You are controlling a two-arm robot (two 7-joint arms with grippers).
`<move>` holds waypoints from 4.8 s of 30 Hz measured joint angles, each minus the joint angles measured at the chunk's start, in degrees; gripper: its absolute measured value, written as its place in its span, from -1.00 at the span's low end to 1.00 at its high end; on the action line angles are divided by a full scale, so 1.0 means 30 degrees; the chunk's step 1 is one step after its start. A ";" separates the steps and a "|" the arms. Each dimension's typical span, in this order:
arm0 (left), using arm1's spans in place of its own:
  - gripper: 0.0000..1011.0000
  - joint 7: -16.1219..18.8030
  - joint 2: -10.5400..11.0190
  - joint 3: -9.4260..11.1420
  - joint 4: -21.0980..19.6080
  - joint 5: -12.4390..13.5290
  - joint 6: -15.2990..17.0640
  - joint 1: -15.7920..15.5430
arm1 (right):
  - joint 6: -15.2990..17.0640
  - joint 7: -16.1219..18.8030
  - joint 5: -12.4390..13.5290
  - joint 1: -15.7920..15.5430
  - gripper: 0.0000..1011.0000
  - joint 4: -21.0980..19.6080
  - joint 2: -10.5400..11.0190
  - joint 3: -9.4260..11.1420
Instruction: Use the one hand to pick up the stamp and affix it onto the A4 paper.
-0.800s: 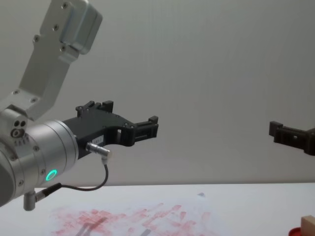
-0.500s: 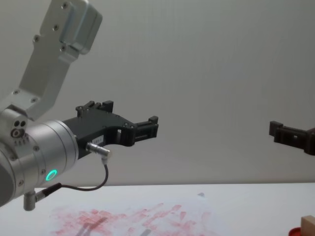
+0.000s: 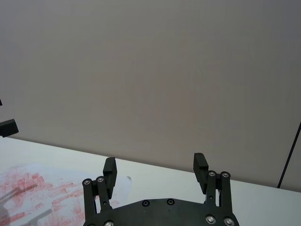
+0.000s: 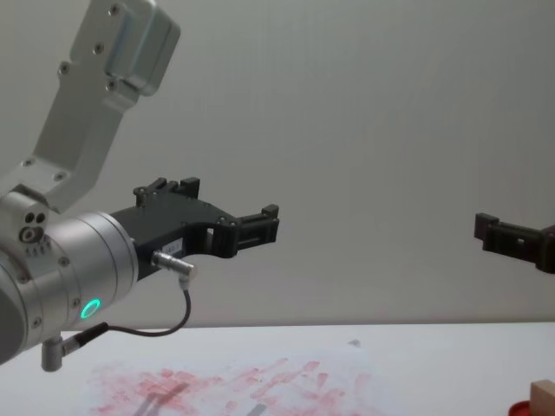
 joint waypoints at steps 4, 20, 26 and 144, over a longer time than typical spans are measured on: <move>0.98 0.0001 0.0000 0.0000 0.0000 -0.0001 0.0000 0.0000 | 0.0001 0.0000 -0.0001 -0.0001 0.98 0.0007 0.0001 0.0000; 0.98 0.0000 0.0000 -0.0001 -0.0001 -0.0001 0.0000 0.0000 | 0.0001 0.0001 0.0000 0.0000 0.98 0.0012 0.0001 -0.0001; 0.98 0.0000 0.0000 -0.0001 0.0000 -0.0001 0.0000 0.0000 | 0.0005 -0.0001 0.0000 0.0000 0.98 0.0011 0.0002 0.0000; 0.98 0.0001 0.0000 0.0000 0.0000 -0.0001 -0.0001 0.0000 | 0.3529 0.5040 -0.3828 0.3106 -0.57 0.3624 -0.1270 -0.0915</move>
